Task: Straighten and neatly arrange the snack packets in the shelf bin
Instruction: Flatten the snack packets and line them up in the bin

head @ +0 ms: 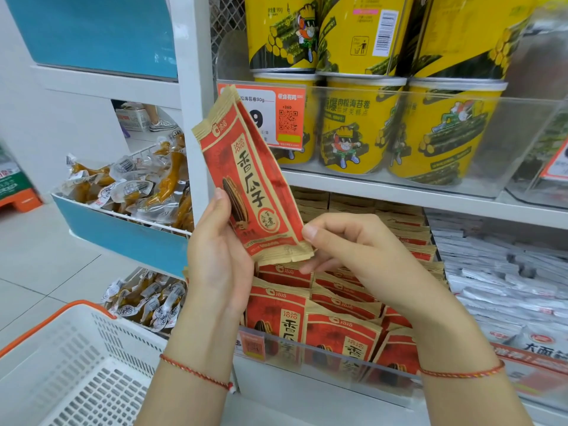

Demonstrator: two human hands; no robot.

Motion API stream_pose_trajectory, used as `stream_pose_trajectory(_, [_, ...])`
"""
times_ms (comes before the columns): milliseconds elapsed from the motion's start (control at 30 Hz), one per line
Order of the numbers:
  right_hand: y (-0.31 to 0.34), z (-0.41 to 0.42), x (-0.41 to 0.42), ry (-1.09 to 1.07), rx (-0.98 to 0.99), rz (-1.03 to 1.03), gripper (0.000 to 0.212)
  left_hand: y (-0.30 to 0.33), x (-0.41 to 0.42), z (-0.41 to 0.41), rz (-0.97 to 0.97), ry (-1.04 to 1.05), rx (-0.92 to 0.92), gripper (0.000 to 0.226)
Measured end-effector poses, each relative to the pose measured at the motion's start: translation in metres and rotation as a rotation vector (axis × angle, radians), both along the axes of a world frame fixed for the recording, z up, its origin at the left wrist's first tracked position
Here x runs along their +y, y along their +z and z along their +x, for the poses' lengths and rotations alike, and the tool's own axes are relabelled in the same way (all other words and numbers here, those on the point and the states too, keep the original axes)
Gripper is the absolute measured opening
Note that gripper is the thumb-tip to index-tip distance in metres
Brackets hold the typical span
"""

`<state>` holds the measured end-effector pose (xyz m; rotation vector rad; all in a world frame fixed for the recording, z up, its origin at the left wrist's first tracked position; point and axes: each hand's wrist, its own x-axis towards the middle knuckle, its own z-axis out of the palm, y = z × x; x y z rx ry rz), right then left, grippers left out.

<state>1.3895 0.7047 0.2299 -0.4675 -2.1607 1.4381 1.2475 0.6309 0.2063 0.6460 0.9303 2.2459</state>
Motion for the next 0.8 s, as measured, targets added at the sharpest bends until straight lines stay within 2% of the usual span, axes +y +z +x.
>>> stream_pose_trajectory(133, [-0.002, -0.001, -0.002, -0.12, 0.006, 0.052, 0.036, 0.0, 0.002, 0.002, -0.023, 0.1, 0.032, 0.03])
stream_pose_trajectory(300, [-0.007, 0.0, 0.006, -0.233, 0.108, 0.034, 0.022, 0.005, 0.001, 0.009, -0.038, 0.116, 0.093, 0.035])
stream_pose_trajectory(467, [-0.012, 0.005, 0.018, -0.145, 0.14, -0.086, 0.028, 0.009, -0.002, 0.013, 0.05, 0.016, 0.105, 0.046])
stream_pose_trajectory(600, [-0.011, 0.011, 0.021, -0.01, 0.007, -0.188, 0.033, 0.009, -0.005, 0.016, 0.101, -0.094, 0.124, 0.044])
stream_pose_trajectory(667, [-0.011, 0.013, 0.021, 0.027, -0.072, -0.201, 0.036, 0.013, -0.006, 0.016, 0.064, -0.098, 0.11, 0.061])
stream_pose_trajectory(733, [-0.013, 0.013, 0.02, 0.032, -0.158, -0.135, 0.035, 0.016, -0.005, 0.014, 0.023, -0.079, 0.086, 0.097])
stream_pose_trajectory(767, [-0.013, 0.013, 0.02, 0.023, -0.186, -0.097, 0.029, 0.02, -0.005, 0.014, 0.003, -0.079, 0.094, 0.101])
stream_pose_trajectory(800, [-0.013, 0.012, 0.019, 0.004, -0.195, -0.07, 0.025, 0.021, -0.003, 0.014, -0.012, -0.08, 0.11, 0.089])
